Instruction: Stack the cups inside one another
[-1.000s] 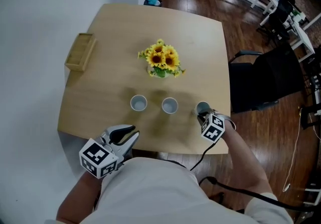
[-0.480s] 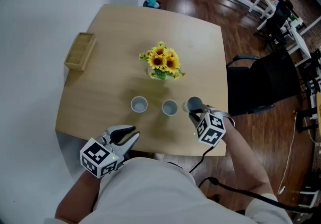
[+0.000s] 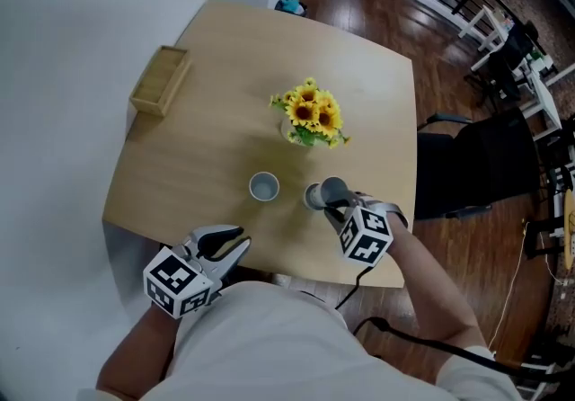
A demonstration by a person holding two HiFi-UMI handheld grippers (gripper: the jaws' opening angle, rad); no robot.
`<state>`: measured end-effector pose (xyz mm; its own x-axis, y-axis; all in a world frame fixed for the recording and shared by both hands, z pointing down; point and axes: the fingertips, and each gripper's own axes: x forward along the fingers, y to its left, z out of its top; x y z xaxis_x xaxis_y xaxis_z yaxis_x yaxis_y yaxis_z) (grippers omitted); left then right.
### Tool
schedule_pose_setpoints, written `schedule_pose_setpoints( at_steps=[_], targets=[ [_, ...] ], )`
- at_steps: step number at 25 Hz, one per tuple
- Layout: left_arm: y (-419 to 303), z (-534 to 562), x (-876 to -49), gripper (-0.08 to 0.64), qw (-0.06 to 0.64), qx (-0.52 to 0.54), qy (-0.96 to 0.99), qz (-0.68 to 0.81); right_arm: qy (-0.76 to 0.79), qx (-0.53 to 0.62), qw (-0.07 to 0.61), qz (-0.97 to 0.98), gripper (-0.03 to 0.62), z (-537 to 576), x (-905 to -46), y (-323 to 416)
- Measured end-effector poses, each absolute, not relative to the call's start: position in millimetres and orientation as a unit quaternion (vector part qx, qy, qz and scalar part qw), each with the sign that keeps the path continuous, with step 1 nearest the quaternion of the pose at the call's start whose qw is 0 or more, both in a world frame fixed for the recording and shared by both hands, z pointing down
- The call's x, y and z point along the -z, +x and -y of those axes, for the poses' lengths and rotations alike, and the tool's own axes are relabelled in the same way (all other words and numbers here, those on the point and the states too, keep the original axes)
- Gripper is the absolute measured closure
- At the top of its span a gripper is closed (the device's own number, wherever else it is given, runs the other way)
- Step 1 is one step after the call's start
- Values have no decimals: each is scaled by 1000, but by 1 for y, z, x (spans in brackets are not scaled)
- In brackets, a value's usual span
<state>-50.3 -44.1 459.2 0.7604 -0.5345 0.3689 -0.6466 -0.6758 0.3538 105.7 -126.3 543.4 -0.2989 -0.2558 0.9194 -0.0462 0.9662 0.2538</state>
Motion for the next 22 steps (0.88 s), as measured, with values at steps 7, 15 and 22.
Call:
schedule_pose_setpoints(
  at_steps=[7, 15, 22],
  targets=[
    [-69, 39, -465, 480, 248, -115, 899, 343, 65, 80, 603, 791, 569, 125, -573, 96],
    [-83, 33, -472, 480, 262, -118, 890, 354, 60, 59, 613, 785, 566, 128, -605, 96],
    [-86, 33, -473, 480, 268, -119, 889, 351, 69, 50, 606, 791, 520, 129, -606, 93]
  ],
)
